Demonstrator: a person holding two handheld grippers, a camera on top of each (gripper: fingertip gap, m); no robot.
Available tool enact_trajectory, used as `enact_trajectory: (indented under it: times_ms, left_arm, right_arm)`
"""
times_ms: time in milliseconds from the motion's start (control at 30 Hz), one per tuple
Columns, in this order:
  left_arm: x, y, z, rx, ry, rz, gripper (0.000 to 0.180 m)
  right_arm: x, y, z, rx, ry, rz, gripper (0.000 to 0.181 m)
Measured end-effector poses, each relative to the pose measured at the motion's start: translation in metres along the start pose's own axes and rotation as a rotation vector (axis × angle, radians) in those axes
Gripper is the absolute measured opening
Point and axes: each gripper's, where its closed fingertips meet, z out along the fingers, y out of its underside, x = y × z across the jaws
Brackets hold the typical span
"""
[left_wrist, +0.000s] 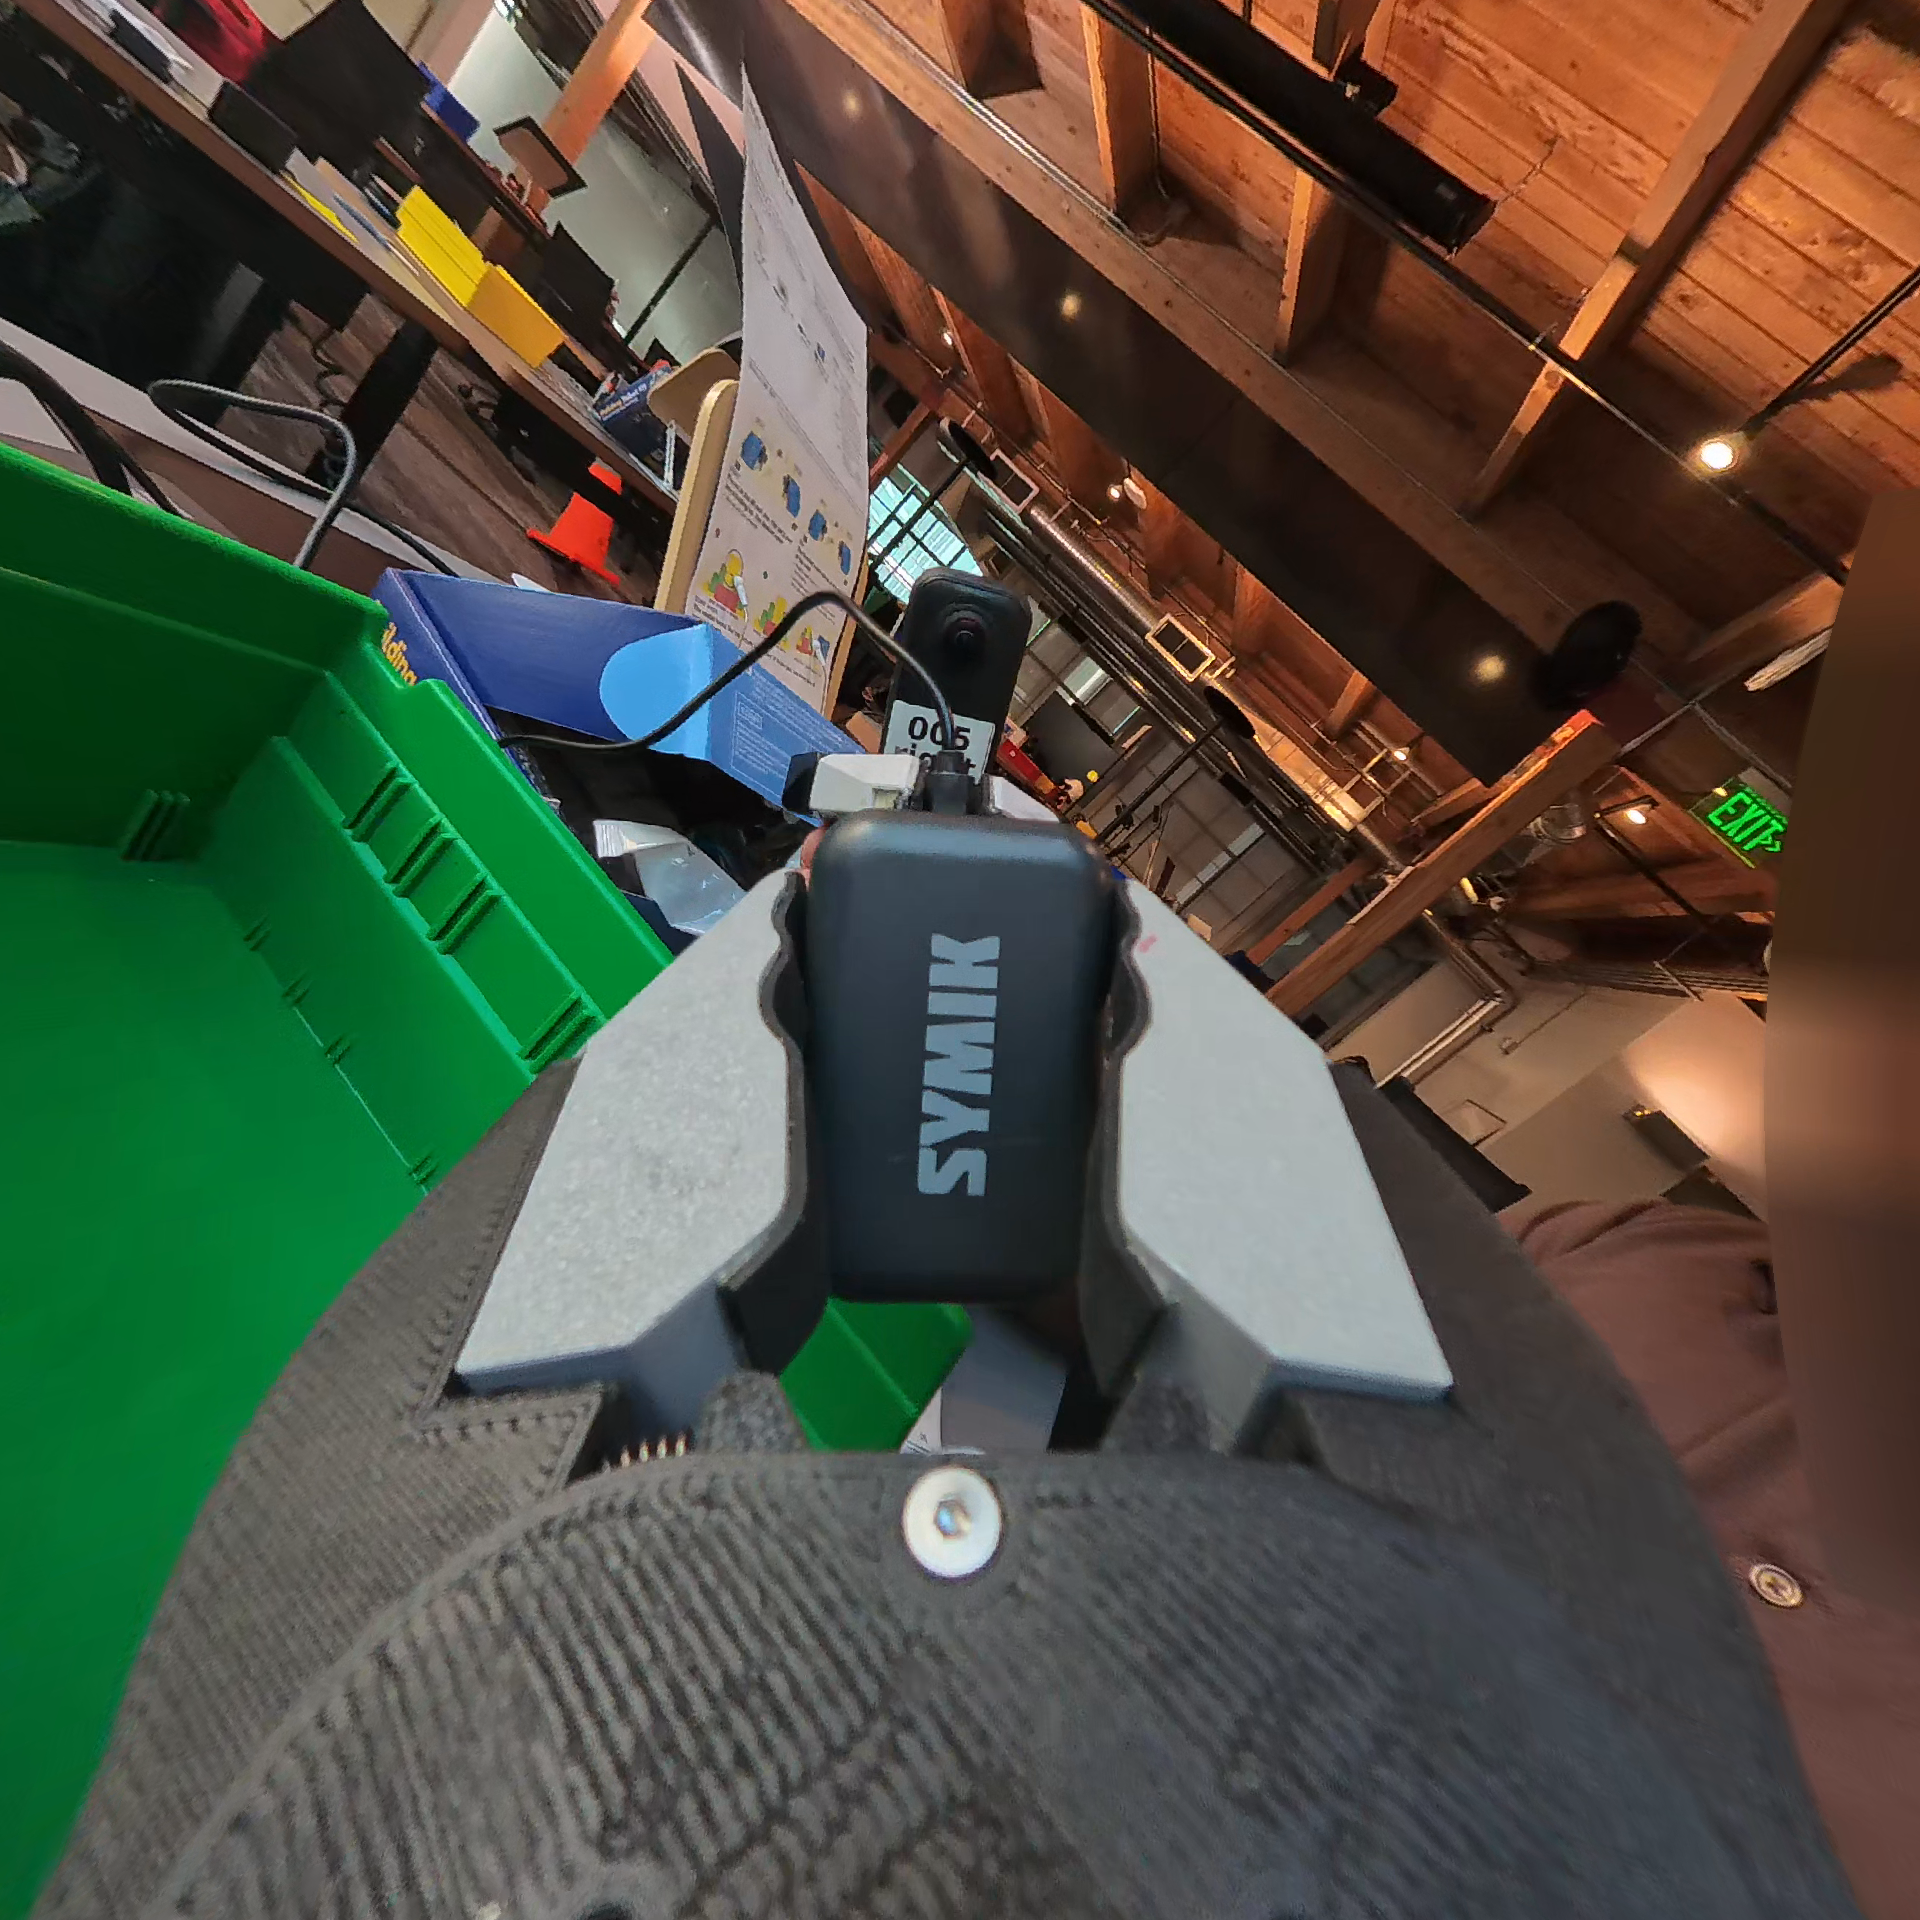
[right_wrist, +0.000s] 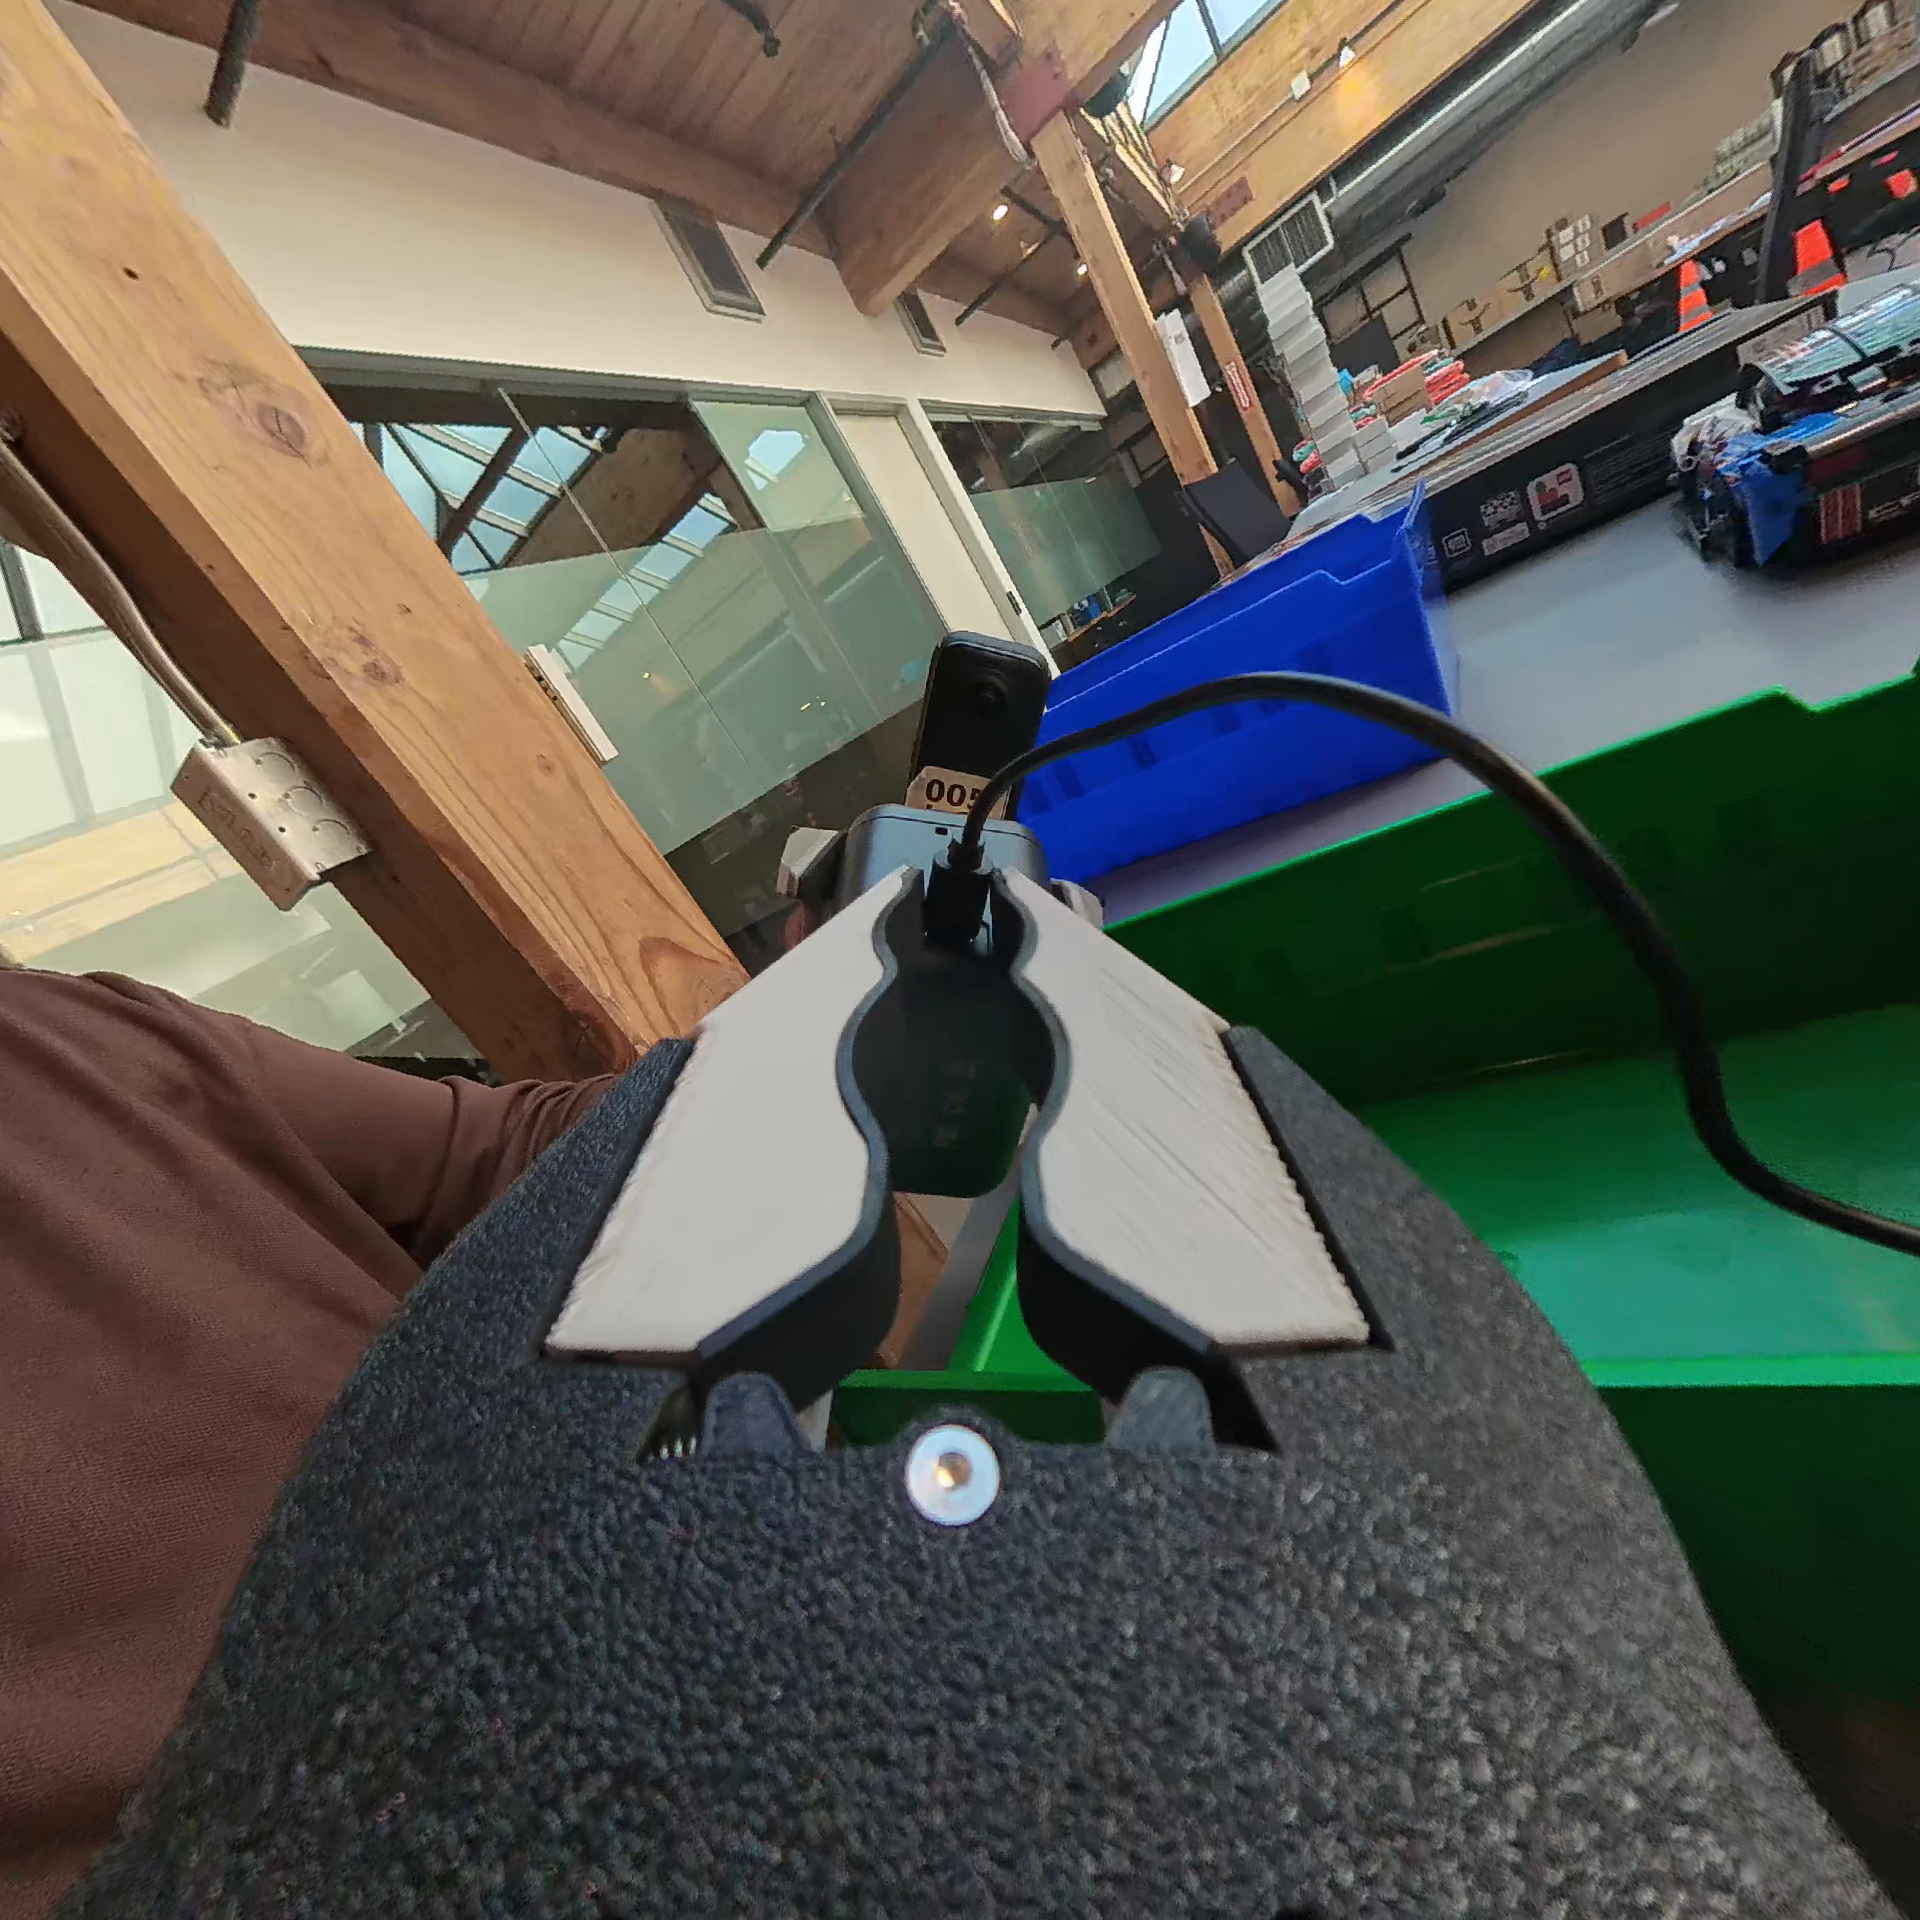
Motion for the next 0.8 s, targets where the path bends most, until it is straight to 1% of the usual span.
enact_trajectory:
  times_ms: [167,267,300,333,400,500,600,800]
  left_arm:
    - [-0.001,-0.002,-0.002,0.011,-0.006,0.019,0.056]
    - [-0.003,0.005,-0.002,-0.059,-0.084,0.124,0.056]
    - [-0.005,0.007,-0.001,-0.085,-0.109,0.142,0.058]
    - [-0.006,0.011,0.0,-0.121,-0.117,0.155,0.064]
    - [-0.009,0.017,0.002,-0.174,-0.125,0.183,0.059]
    - [-0.01,0.019,0.003,-0.191,-0.133,0.208,0.059]
    - [-0.027,0.025,-0.001,-0.262,-0.252,0.31,0.059]
    - [-0.034,0.021,-0.004,-0.218,-0.282,0.288,0.058]
  right_arm:
    - [0.0,0.002,0.001,0.01,-0.019,0.019,0.01]
    - [0.004,0.003,0.001,-0.01,0.033,-0.025,0.009]
    - [0.002,0.003,0.004,-0.016,0.041,-0.036,0.009]
    - [0.0,0.004,0.007,-0.024,0.047,-0.045,0.009]
    - [0.001,0.004,0.014,-0.046,0.089,-0.087,0.009]
    - [0.001,0.002,0.016,-0.063,0.103,-0.095,0.009]
    - [0.012,0.005,0.019,-0.093,0.201,-0.151,0.008]
    - [0.02,0.001,0.026,-0.053,0.242,-0.163,0.006]
